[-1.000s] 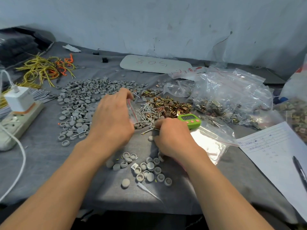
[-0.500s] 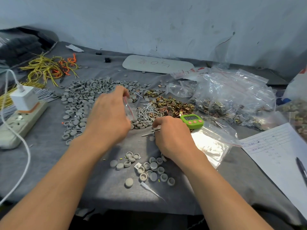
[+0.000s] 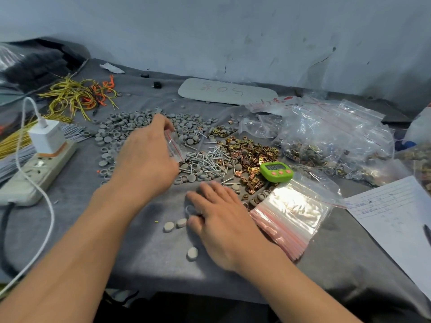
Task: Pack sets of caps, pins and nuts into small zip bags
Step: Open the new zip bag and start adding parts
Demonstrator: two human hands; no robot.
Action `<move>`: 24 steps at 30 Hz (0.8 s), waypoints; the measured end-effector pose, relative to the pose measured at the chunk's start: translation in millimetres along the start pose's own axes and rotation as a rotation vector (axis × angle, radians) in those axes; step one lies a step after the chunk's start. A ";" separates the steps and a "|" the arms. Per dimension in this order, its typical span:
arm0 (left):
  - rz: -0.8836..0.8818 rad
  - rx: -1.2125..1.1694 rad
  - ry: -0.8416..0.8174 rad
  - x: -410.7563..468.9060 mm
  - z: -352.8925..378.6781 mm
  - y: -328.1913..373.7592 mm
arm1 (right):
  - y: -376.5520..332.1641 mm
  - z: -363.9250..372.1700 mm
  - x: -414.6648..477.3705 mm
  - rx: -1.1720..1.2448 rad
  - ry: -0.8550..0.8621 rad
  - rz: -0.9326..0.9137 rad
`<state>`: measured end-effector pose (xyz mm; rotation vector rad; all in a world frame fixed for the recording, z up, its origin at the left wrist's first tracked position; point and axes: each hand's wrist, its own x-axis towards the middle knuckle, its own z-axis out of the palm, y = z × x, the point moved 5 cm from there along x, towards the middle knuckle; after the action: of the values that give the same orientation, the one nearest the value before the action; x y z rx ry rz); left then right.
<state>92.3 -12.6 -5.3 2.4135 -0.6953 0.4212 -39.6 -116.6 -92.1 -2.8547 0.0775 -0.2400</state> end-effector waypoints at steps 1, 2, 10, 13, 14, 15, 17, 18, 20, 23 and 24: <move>0.003 0.003 0.000 0.0 0.0 -0.1 | 7.1 -1.6 4.3 0.001 0.027 0.027; 0.003 0.003 -0.001 -0.2 0.0 -0.3 | 14.2 -3.9 8.8 -0.001 0.054 0.053; -0.017 -0.019 -0.026 -1.9 -4.1 -2.1 | 35.8 -41.8 27.3 0.347 0.290 0.291; -0.026 -0.019 -0.018 -0.7 -6.9 -4.1 | 30.7 -59.5 16.4 0.288 0.284 0.290; -0.030 -0.017 -0.016 -0.1 -7.7 -4.8 | 29.4 -62.1 12.0 0.213 0.223 0.297; -0.034 -0.015 -0.015 0.4 -8.4 -5.2 | 28.5 -63.2 7.0 0.137 0.148 0.306; -0.040 -0.011 -0.014 1.2 -9.3 -5.9 | 29.0 -63.7 -4.7 0.052 -0.004 0.324; -0.042 -0.010 -0.014 1.3 -9.4 -5.7 | 29.5 -64.5 -11.1 0.046 -0.072 0.328; -0.039 -0.012 -0.017 0.5 -8.4 -3.7 | 30.4 -66.8 -21.5 0.053 -0.176 0.316; -0.023 -0.013 -0.030 -1.1 -5.0 0.9 | 33.5 -67.3 -28.9 -0.049 -0.249 0.292; -0.019 -0.006 -0.035 -1.4 -4.1 2.3 | 33.7 -66.6 -28.9 -0.074 -0.237 0.293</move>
<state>89.2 -11.2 -1.7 2.4248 -0.6878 0.3697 -80.4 -164.6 -42.7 -2.8718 0.4601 0.1631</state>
